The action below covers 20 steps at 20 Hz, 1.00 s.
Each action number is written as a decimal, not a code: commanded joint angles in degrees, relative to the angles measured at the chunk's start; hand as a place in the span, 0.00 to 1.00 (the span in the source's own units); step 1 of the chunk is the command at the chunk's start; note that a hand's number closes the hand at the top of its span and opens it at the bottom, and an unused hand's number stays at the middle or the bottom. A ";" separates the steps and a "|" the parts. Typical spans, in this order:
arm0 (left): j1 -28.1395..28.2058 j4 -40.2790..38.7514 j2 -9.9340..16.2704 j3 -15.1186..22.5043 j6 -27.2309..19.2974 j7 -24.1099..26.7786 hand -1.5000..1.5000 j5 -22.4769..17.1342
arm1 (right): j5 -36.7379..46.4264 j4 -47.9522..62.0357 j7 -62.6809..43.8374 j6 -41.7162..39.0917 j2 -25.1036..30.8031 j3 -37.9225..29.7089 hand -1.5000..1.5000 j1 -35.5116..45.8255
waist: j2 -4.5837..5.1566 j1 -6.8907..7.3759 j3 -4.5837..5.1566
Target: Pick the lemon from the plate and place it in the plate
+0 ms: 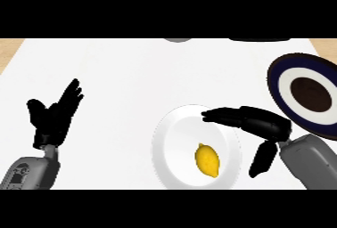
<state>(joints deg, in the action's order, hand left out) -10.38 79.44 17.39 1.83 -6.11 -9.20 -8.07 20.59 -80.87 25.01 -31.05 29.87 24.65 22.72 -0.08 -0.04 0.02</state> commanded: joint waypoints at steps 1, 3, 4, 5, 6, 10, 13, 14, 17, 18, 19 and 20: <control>-1.64 -4.01 -1.28 0.03 0.56 2.23 0.50 1.33 | 6.90 1.15 -2.85 0.77 -1.82 2.04 0.00 2.87 | 0.17 0.15 0.00; -0.88 1.60 -1.44 0.74 -1.19 -1.94 0.50 2.19 | 9.71 -2.05 -3.72 1.79 -0.88 2.69 0.00 -0.51 | -0.01 0.10 -0.03; -1.11 0.71 -0.80 -0.80 0.52 -1.86 0.50 0.53 | 9.50 -4.41 -7.85 -0.60 -2.24 2.91 0.00 0.34 | -0.02 0.05 -0.01; -0.15 -3.65 -2.18 -0.83 1.03 3.73 0.50 1.29 | 10.34 -1.98 -6.59 -1.87 -2.12 2.38 0.00 2.68 | 0.10 0.13 0.01; 0.22 0.15 2.37 -3.75 4.58 0.03 0.50 -1.73 | 11.47 -3.16 -9.21 -1.19 -3.27 3.24 0.00 1.05 | 0.01 0.26 0.00; 3.05 3.80 -1.58 -0.81 1.59 -0.43 0.50 1.44 | 17.28 -2.62 -8.39 -1.64 -4.51 5.46 0.00 0.81 | 0.00 0.32 -0.02; -0.27 -0.81 1.53 -5.20 5.60 0.66 0.50 -0.11 | 19.23 -0.56 -7.10 -3.67 -6.35 5.04 0.00 0.47 | 0.08 0.15 -0.01; 0.85 -0.64 -2.63 -2.27 1.85 1.27 0.50 2.90 | 20.13 -1.30 -9.91 -4.98 -8.79 4.90 0.00 1.84 | 0.07 0.16 -0.01; 3.29 5.57 -1.40 -3.57 4.00 -2.87 0.50 1.24 | 22.02 -7.26 -10.80 -5.40 -7.89 4.08 0.00 -4.16 | -0.02 0.10 -0.02; 4.91 8.75 -4.61 -0.20 -0.53 -3.27 0.50 4.98 | 22.11 -4.28 -9.72 -6.00 -8.67 3.36 0.00 -1.26 | -0.01 0.28 -0.03; -2.34 -5.60 -1.75 -5.08 5.50 2.44 0.50 1.68 | 24.85 -1.57 -10.86 -3.54 -11.39 5.32 0.00 -1.06 | 0.15 -0.03 0.00; -1.16 0.51 -1.04 -4.91 5.09 -2.23 0.50 1.94 | 26.19 1.91 -6.92 -3.39 -10.62 3.86 0.00 0.85 | 0.11 0.23 -0.02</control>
<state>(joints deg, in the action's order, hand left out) -9.75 80.31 15.78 -1.69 -2.44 -9.74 -6.06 42.79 -82.89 15.89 -35.16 21.02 28.99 22.25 -0.01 0.11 0.01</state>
